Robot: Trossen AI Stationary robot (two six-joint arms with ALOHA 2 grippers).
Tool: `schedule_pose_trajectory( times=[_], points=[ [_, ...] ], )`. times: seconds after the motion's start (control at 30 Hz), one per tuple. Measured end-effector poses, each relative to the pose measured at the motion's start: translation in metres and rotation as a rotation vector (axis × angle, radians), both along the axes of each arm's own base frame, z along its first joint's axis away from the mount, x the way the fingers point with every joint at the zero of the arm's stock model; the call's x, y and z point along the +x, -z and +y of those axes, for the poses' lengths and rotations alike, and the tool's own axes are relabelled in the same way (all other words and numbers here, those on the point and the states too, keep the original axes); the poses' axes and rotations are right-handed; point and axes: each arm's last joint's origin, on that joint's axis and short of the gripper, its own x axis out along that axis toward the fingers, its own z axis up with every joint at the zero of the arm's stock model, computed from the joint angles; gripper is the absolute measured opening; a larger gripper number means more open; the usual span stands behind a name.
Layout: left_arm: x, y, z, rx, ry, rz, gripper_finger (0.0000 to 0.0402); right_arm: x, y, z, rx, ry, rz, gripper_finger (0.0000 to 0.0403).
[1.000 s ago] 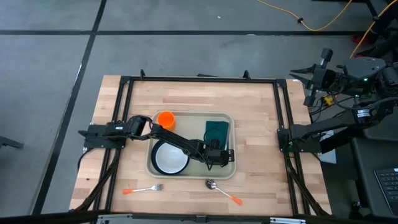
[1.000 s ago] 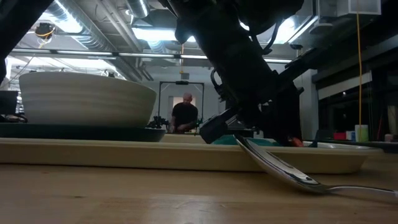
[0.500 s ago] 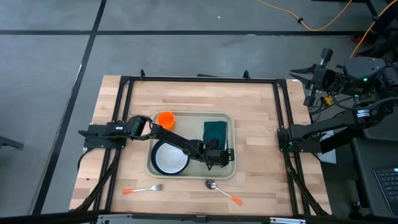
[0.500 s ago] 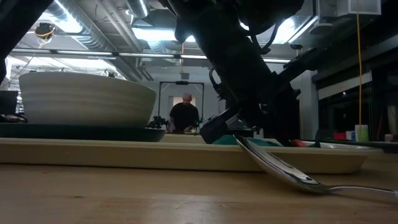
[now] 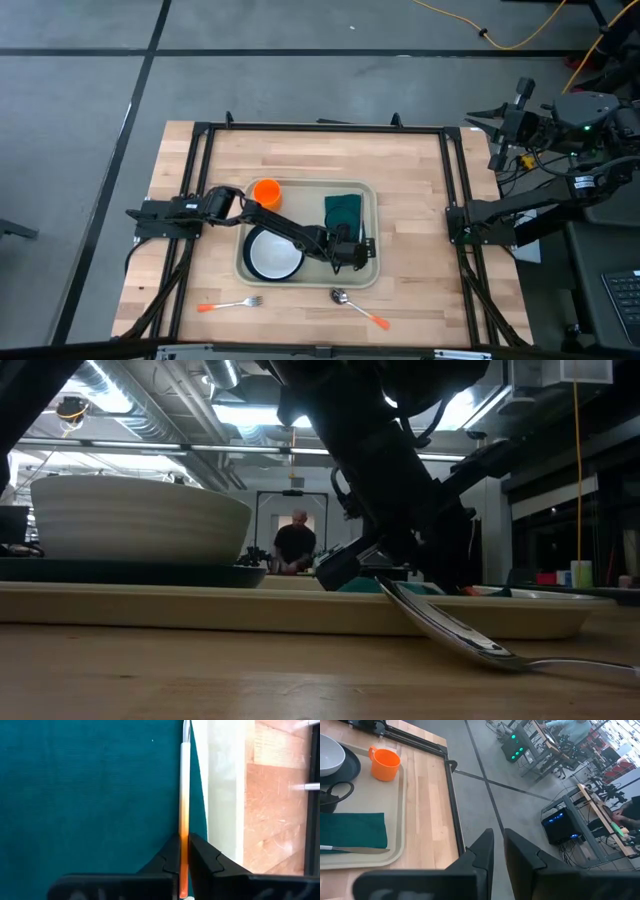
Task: Set up tray
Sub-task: Put the orange knife on the dark green napkin
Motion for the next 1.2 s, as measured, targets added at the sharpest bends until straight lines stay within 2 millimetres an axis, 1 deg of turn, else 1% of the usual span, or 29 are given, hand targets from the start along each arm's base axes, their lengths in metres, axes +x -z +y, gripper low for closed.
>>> schedule_pose_trajectory(
  times=[0.53, 0.63, 0.97, 1.2],
  points=[
    [-0.001, -0.003, -0.004, 0.109, -0.039, -0.032, 0.0004, 0.000, 0.000, 0.000, 0.002, 0.001, -0.002, 0.0049],
    [-0.002, -0.003, -0.006, 0.094, -0.047, -0.033, 0.0004, 0.000, 0.000, 0.000, 0.002, 0.001, -0.001, 0.0049],
    [-0.008, -0.002, -0.022, 0.033, -0.098, -0.038, 0.0004, 0.000, -0.001, 0.000, 0.001, 0.001, -0.010, 0.0049],
    [-0.010, -0.001, -0.024, 0.031, -0.102, -0.026, 0.0004, 0.001, -0.002, 0.000, -0.007, -0.003, -0.018, 0.0049]
  ],
)
